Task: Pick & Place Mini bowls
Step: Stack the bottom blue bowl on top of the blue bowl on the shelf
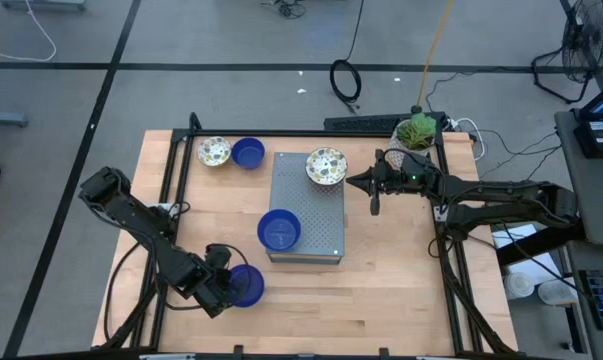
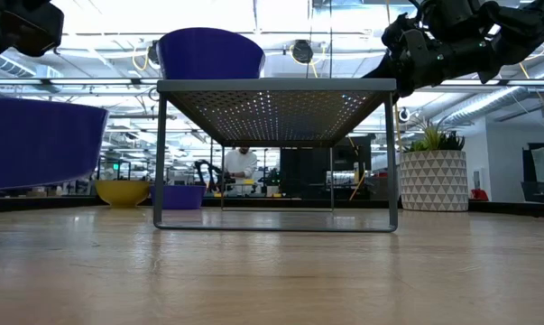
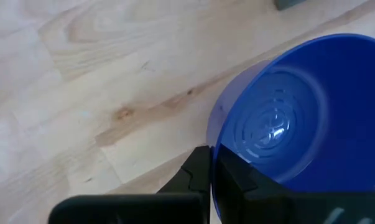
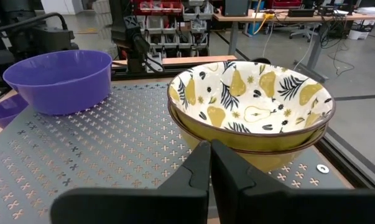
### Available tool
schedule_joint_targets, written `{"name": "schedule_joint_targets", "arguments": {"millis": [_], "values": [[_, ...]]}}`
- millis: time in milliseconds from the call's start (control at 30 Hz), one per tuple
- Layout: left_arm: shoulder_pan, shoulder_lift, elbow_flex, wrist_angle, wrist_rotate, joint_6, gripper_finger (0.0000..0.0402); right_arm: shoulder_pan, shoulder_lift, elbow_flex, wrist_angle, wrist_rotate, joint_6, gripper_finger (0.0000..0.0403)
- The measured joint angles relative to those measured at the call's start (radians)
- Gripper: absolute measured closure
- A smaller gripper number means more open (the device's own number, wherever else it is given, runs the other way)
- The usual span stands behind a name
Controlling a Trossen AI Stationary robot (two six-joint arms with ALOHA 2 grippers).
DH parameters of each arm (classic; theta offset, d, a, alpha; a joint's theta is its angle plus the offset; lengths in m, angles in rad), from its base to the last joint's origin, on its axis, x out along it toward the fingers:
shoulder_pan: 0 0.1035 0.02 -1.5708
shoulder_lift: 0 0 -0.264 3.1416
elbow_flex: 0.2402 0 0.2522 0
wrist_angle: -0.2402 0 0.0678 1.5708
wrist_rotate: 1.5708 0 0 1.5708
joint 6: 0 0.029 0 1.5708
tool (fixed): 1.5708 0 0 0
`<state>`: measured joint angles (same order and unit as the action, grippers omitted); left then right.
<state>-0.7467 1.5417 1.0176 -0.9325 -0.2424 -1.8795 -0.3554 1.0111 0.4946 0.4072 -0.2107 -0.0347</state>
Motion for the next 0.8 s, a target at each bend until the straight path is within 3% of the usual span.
{"name": "schedule_joint_targets", "arguments": {"millis": [267, 800], "values": [[0.012, -0.046, 0.002, 0.000, 0.061, 0.039, 0.0397, 0.000, 0.000, 0.000, 0.000, 0.000, 0.009, 0.0403], [0.096, -0.332, 0.003, -0.008, 0.079, 0.143, 0.0397, 0.000, 0.000, 0.000, 0.000, 0.000, 0.022, 0.0403]]}}
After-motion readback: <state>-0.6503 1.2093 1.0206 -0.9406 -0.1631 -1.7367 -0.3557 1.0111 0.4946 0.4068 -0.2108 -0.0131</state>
